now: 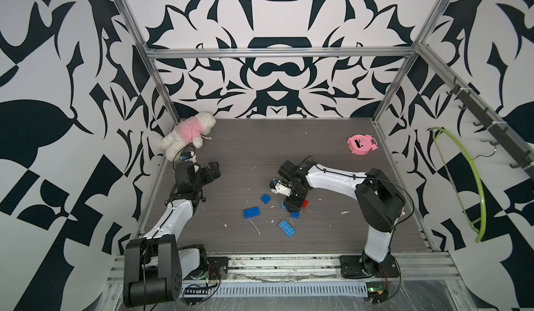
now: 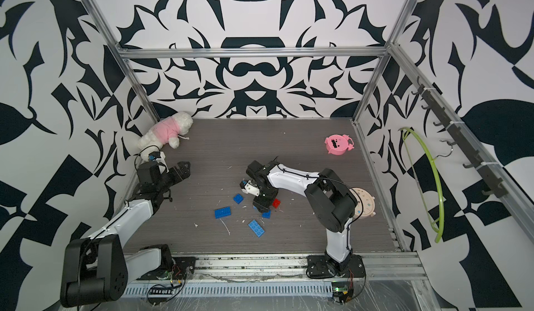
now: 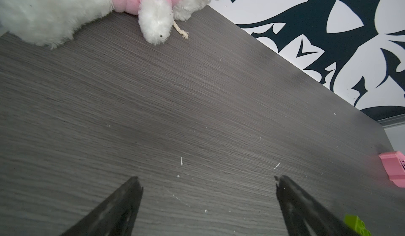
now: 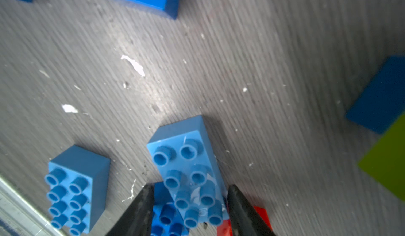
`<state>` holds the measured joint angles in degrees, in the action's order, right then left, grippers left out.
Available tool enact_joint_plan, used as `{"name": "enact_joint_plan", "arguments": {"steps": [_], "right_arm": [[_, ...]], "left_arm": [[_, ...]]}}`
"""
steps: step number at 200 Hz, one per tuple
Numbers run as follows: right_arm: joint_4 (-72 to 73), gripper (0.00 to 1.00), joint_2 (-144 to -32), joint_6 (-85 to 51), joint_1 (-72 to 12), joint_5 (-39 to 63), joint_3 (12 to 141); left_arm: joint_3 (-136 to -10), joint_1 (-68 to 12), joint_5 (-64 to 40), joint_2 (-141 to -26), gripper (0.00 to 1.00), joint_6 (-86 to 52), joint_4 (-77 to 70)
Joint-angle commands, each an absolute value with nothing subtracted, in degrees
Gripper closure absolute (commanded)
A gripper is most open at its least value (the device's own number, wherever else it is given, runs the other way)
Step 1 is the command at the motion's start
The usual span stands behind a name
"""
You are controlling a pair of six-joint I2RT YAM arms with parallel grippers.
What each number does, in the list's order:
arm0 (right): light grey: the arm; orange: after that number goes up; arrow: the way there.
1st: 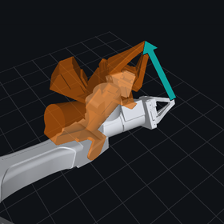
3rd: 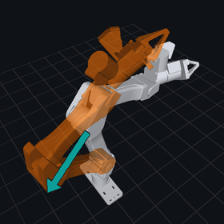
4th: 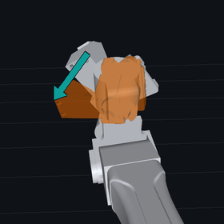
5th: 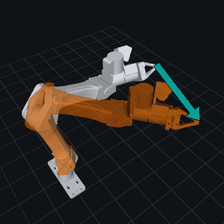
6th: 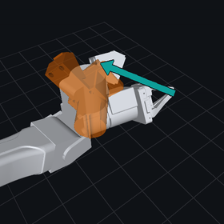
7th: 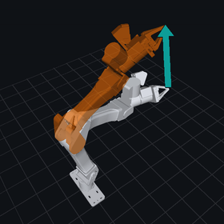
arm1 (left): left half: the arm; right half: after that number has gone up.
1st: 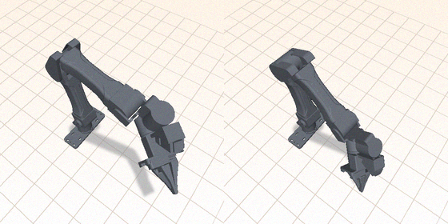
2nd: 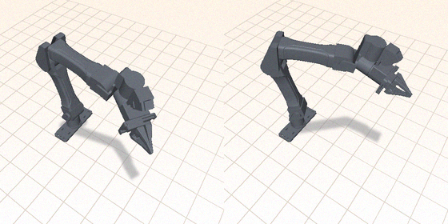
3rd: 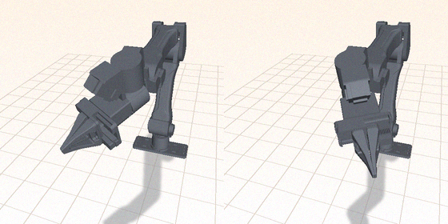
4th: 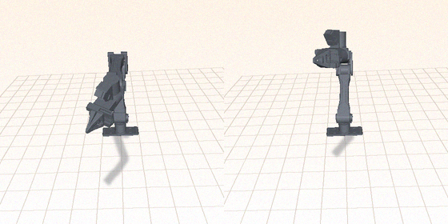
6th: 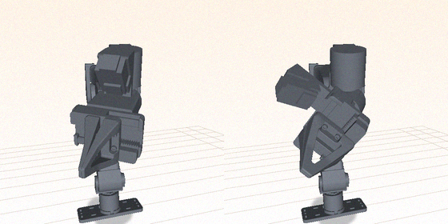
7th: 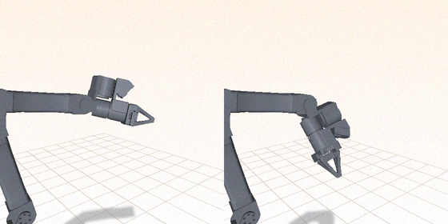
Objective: Assemble a heart with lego
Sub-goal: Pick up the lego brick from the center of the board.
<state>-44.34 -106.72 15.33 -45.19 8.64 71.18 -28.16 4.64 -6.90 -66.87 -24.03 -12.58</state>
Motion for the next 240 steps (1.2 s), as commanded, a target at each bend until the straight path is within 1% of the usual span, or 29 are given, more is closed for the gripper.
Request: {"name": "enact_joint_plan", "arguments": {"steps": [1,31,55,153,197,218,240], "right_arm": [[-44.0,0.46,-106.1,16.0,-45.0,9.5,73.2],[-43.6,0.47,-106.3,15.7,-45.0,10.0,73.6],[-43.5,0.51,-106.5,15.6,-45.0,10.4,74.0],[-43.6,0.53,-107.9,15.6,-45.0,10.6,73.9],[-43.3,0.68,-107.7,15.4,-45.0,11.8,74.2],[-42.7,0.72,-106.8,14.9,-45.0,11.9,74.0],[-40.9,0.73,-103.8,13.2,-44.2,10.9,73.0]], "left_arm": [[-29.1,4.7,-7.1,-66.8,0.01,-24.0,-13.1],[-29.1,4.7,-7.1,-66.9,0.01,-24.0,-13.0],[-29.2,4.7,-7.1,-66.9,0.01,-24.0,-13.0],[-29.2,4.7,-7.2,-67.0,0.01,-23.9,-13.0],[-29.2,4.7,-7.2,-66.9,0.01,-23.9,-13.0],[-29.1,4.7,-7.2,-66.8,0.01,-23.9,-13.1],[-28.9,4.7,-7.3,-66.5,0.01,-24.0,-13.2]]}}
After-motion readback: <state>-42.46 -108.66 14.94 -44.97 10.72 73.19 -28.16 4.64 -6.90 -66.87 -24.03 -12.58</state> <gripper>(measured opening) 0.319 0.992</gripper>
